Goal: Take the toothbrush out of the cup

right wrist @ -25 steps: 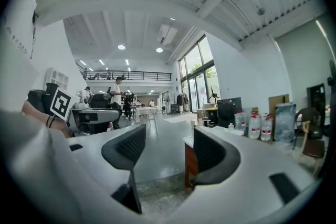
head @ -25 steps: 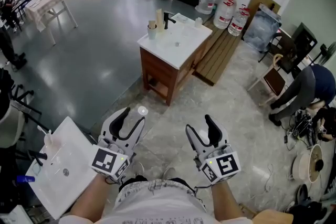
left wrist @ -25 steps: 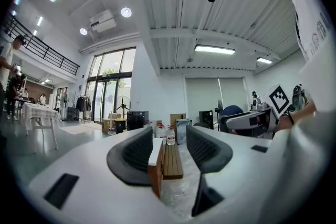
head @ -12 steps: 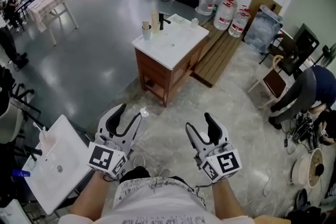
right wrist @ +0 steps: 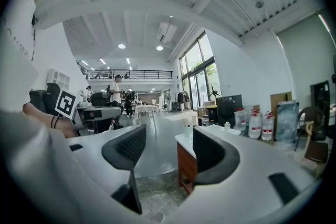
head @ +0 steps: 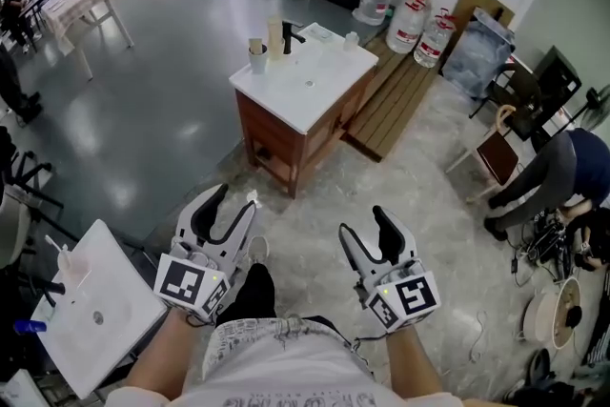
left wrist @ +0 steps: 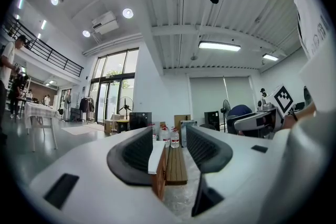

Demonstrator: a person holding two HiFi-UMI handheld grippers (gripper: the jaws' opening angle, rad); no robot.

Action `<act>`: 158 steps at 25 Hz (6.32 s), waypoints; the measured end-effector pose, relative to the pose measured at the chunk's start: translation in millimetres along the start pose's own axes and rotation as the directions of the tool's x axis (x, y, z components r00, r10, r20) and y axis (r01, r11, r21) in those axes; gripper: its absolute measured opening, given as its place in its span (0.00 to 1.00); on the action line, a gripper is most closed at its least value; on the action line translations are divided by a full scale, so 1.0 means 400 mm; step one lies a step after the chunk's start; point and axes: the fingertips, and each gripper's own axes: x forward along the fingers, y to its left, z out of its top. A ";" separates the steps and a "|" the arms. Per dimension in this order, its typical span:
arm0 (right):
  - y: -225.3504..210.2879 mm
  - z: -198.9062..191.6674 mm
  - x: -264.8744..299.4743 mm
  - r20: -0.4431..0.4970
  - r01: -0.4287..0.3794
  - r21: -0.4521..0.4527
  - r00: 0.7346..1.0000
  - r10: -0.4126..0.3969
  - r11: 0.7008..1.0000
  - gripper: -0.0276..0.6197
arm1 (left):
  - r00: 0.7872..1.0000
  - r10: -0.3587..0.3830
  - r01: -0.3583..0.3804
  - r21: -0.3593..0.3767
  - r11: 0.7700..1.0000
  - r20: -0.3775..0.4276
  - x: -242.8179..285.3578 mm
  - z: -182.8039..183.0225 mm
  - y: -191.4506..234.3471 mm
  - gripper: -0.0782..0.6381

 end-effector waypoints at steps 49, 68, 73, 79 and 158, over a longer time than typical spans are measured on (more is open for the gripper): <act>-0.408 0.071 1.280 -0.137 -0.075 0.053 0.987 0.082 0.996 0.49 | 0.986 -0.067 0.052 -0.096 0.994 -0.155 0.910 -0.238 0.915 0.43; -0.639 0.084 1.517 -0.145 -0.373 0.053 0.915 0.376 0.926 0.48 | 0.953 0.211 -0.230 -0.063 0.971 -0.217 1.098 -0.291 0.921 0.43; -0.672 0.080 1.592 -0.143 -0.401 0.046 0.904 0.403 0.915 0.48 | 0.937 0.247 -0.270 -0.065 0.961 -0.247 1.115 -0.317 0.924 0.43; -0.682 0.068 1.674 -0.155 -0.398 0.045 0.903 0.400 0.916 0.48 | 0.933 0.262 -0.287 -0.074 0.955 -0.245 1.122 -0.319 0.946 0.43; -0.622 -0.204 2.011 -0.860 -0.941 -0.199 0.301 0.412 0.272 0.15 | 0.915 0.338 -0.377 -0.169 0.911 -0.221 1.184 -0.409 1.110 0.43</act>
